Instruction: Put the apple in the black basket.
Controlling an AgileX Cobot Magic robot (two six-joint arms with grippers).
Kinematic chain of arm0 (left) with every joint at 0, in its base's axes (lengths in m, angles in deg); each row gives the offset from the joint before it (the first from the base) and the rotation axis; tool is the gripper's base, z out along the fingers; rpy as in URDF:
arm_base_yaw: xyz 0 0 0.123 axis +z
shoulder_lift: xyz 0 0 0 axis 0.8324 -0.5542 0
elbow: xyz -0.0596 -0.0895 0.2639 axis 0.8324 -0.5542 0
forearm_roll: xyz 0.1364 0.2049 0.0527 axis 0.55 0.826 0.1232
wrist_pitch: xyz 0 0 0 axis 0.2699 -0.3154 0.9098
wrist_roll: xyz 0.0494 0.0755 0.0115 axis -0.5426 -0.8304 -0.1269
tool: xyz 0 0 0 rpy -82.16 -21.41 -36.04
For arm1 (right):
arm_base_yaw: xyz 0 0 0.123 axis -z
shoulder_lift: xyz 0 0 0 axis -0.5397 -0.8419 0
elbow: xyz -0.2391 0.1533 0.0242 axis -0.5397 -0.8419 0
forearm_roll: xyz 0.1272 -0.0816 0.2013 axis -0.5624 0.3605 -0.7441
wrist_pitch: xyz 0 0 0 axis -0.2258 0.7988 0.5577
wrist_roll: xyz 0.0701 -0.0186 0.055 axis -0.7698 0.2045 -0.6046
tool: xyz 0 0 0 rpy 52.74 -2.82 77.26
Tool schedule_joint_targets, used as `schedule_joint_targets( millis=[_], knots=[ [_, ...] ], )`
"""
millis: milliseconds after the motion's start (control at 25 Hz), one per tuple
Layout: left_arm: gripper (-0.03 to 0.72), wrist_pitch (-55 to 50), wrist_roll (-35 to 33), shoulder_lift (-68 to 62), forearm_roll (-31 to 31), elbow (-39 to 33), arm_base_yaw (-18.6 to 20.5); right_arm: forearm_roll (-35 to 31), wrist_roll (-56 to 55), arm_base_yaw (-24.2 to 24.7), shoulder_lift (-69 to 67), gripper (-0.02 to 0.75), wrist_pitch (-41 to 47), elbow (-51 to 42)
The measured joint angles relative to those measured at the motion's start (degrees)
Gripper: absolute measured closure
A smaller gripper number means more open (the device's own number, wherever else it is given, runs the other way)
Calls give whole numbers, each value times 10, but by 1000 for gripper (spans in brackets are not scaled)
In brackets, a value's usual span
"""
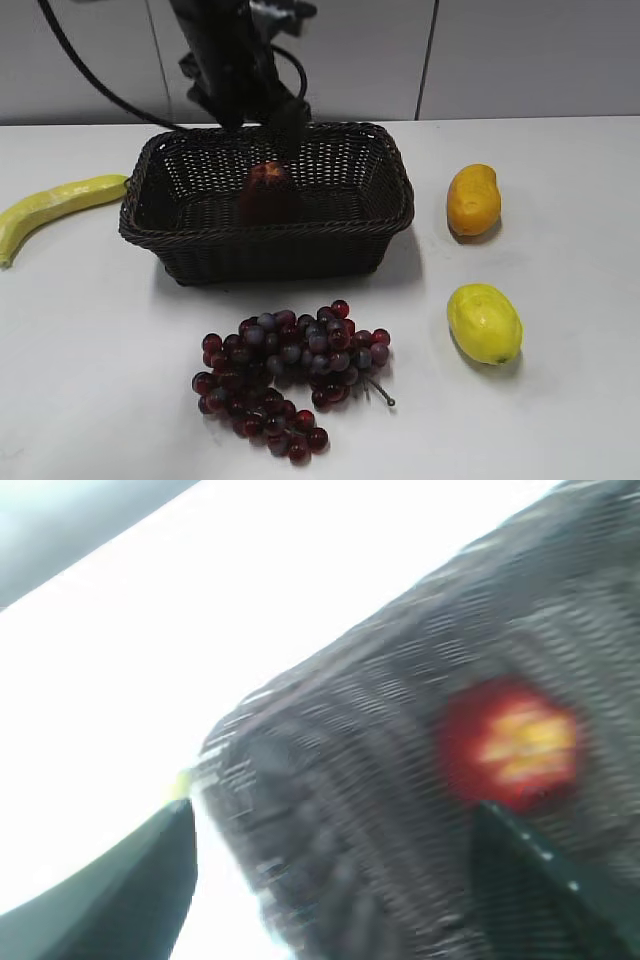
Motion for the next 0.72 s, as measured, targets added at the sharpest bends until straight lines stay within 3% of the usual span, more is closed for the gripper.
schedule_joint_targets(
  millis=[160, 440, 720],
  knots=[
    [44, -14, 0, 46, 4, 12, 28, 0, 0, 0, 0, 167, 0, 0],
    [95, -57, 7, 70, 25, 1, 148, 0, 0, 0, 0, 167, 0, 0],
    [114, -59, 18, 133, 21, -131, 267, 0, 0, 0, 0, 167, 0, 0]
  ],
)
